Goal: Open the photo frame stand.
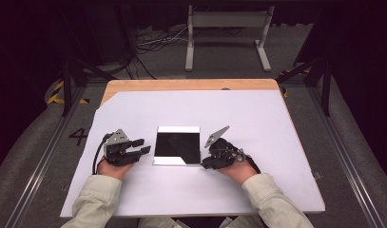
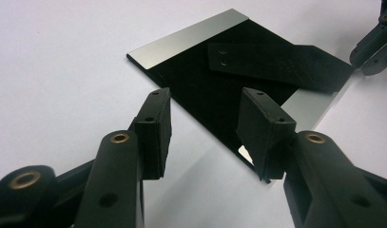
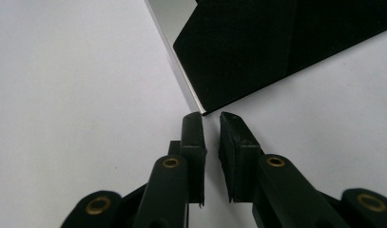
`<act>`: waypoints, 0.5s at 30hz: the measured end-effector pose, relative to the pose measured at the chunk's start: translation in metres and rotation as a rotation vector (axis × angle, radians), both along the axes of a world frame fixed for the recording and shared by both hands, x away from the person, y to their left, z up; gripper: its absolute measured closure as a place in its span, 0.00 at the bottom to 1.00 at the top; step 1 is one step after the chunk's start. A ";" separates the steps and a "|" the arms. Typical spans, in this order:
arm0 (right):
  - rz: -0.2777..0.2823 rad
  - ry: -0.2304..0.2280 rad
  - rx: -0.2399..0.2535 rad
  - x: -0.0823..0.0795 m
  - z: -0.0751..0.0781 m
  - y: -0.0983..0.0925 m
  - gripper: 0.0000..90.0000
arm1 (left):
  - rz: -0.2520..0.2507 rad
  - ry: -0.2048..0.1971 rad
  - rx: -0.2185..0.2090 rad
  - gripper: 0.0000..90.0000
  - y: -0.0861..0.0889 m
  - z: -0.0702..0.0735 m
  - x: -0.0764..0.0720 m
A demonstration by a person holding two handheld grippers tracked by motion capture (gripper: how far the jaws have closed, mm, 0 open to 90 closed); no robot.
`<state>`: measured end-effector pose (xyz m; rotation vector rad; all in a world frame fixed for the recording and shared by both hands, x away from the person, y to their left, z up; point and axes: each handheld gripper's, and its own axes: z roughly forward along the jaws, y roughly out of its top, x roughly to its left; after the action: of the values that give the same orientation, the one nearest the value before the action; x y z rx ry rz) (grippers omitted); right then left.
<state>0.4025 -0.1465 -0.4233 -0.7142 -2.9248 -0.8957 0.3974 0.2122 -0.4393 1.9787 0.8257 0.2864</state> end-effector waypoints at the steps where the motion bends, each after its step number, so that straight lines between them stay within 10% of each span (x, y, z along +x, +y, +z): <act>1: 0.001 -0.001 -0.003 0.000 0.000 0.000 0.89 | -0.002 -0.004 0.007 0.62 0.000 0.000 0.000; 15: 0.021 0.008 -0.069 0.002 0.000 0.013 0.97 | -0.009 0.007 0.006 0.61 -0.002 -0.002 0.001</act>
<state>0.4046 -0.1335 -0.4231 -0.6867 -2.9634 -0.7924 0.3980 0.2099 -0.4408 1.9895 0.8213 0.2771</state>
